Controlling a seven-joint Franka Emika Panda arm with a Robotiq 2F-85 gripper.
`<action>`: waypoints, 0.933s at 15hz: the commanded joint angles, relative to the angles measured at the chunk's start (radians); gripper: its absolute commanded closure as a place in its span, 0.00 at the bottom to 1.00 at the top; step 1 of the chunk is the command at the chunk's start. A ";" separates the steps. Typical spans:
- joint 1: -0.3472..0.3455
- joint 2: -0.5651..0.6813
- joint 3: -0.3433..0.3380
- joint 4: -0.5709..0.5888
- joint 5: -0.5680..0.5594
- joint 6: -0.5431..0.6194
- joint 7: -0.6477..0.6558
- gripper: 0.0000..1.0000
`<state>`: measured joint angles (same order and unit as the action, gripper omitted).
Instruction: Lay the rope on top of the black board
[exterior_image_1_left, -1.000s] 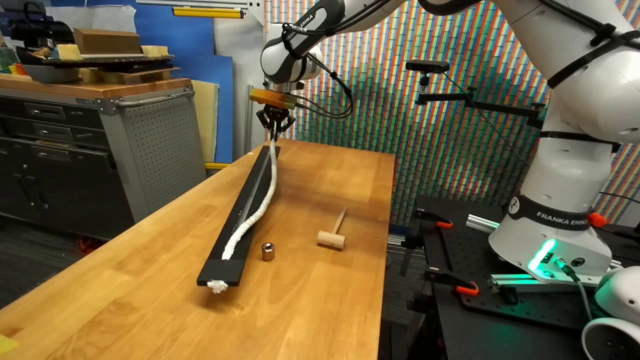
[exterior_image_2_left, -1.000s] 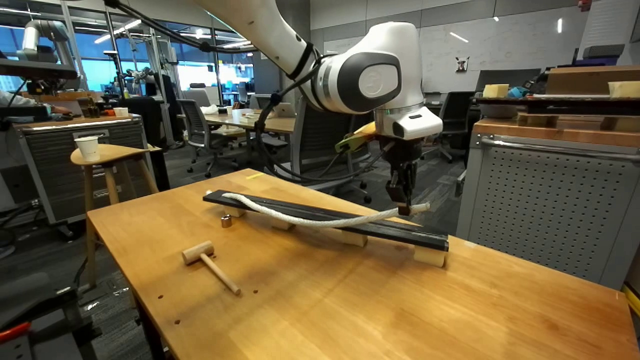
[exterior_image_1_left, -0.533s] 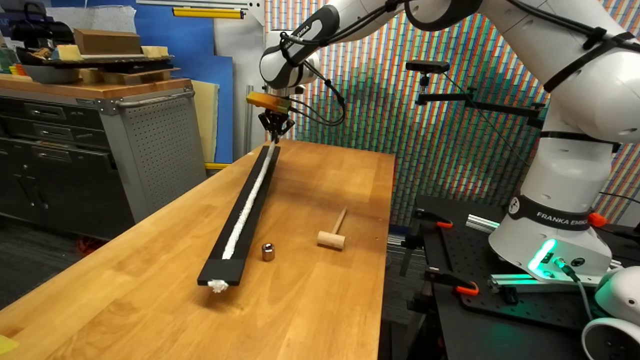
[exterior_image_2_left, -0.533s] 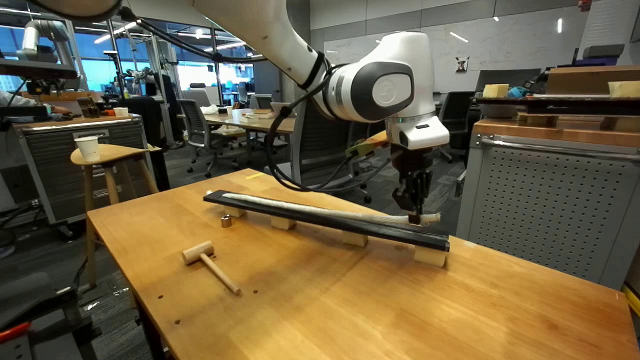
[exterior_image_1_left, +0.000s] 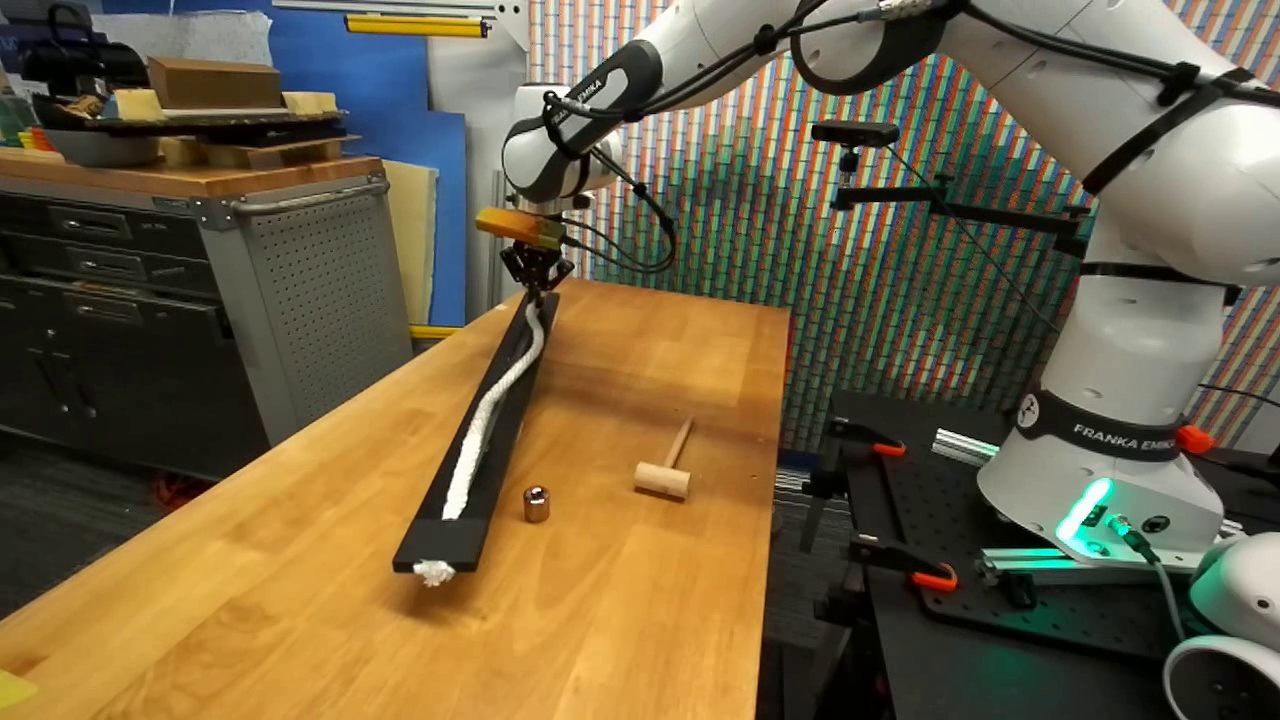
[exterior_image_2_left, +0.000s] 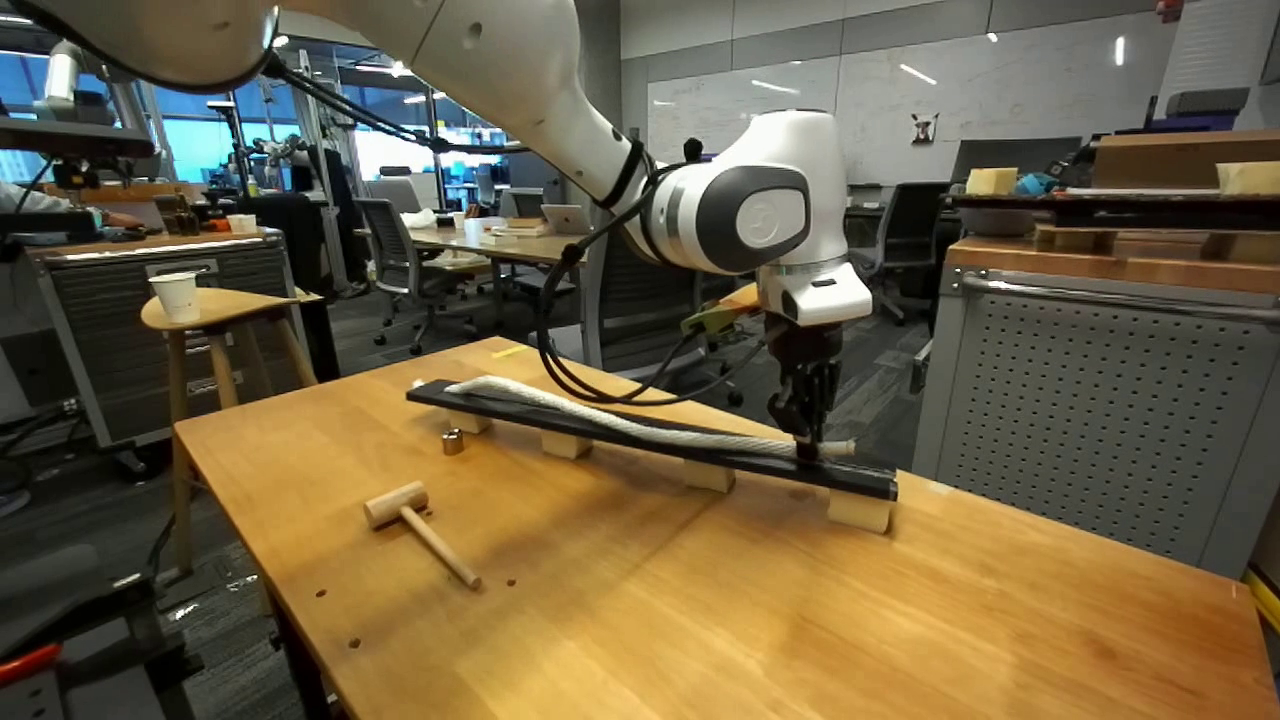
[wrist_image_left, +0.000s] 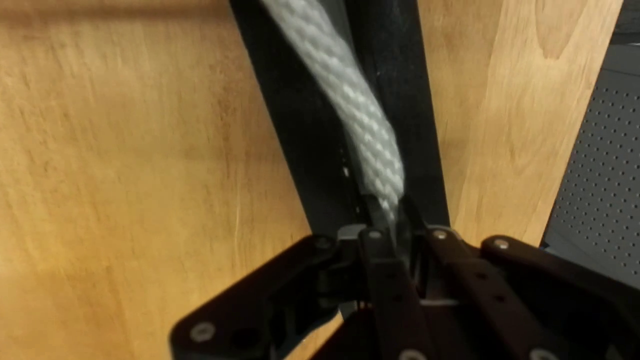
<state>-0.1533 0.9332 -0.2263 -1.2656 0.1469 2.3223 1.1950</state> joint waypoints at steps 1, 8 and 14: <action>0.010 0.057 -0.012 0.084 -0.033 -0.039 0.013 0.97; 0.005 0.045 -0.037 0.078 -0.067 -0.043 0.023 0.97; -0.012 0.060 -0.033 0.086 -0.055 -0.041 0.028 0.97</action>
<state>-0.1575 0.9530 -0.2504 -1.2371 0.0988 2.3006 1.2009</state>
